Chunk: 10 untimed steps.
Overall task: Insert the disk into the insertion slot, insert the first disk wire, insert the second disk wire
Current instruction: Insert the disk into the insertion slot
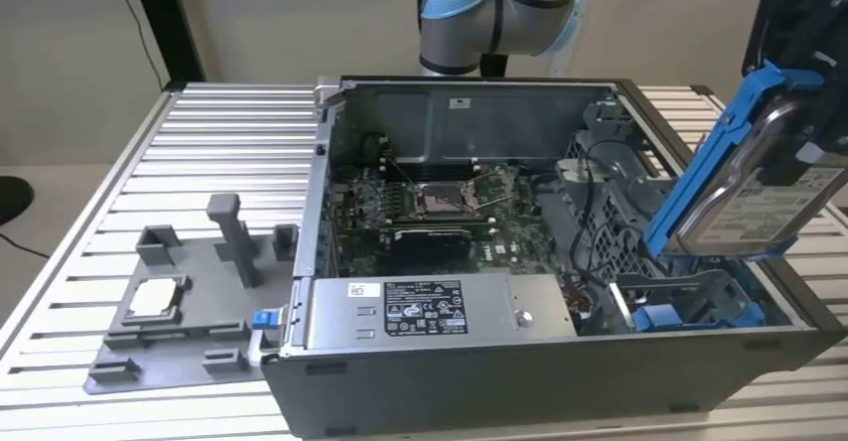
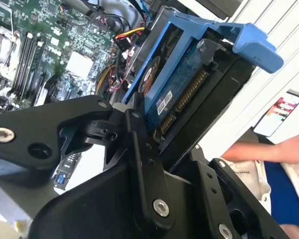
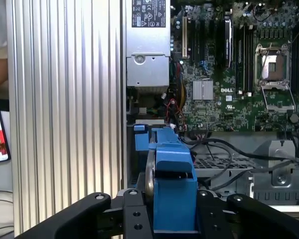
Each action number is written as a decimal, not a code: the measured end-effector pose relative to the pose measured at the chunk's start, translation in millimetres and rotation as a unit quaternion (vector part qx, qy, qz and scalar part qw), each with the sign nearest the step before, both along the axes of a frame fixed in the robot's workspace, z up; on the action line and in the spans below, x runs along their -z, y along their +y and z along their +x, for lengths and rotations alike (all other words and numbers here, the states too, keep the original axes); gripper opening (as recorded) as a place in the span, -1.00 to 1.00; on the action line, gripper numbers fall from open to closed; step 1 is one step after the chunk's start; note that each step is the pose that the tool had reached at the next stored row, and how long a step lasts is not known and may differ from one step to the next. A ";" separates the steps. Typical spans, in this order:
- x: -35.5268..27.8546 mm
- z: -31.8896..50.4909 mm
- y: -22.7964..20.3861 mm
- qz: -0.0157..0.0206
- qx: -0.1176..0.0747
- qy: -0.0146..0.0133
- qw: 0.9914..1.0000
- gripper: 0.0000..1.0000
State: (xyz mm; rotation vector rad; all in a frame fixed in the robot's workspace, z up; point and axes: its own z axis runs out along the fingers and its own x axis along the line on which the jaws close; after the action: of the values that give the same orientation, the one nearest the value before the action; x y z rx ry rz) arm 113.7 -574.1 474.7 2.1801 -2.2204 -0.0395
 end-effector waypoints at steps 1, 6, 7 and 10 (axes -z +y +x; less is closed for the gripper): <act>1.7 0.0 0.0 0.000 0.000 0.000 1.000 -1.00; 10.8 0.0 0.0 0.000 -0.003 0.000 1.000 -1.00; 12.6 0.0 0.0 0.000 -0.003 0.000 1.000 -1.00; 18.1 0.0 -0.9 0.000 -0.005 0.000 1.000 -1.00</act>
State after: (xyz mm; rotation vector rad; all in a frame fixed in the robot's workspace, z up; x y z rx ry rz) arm 113.7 -575.0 456.7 2.1913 -2.2097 -0.0395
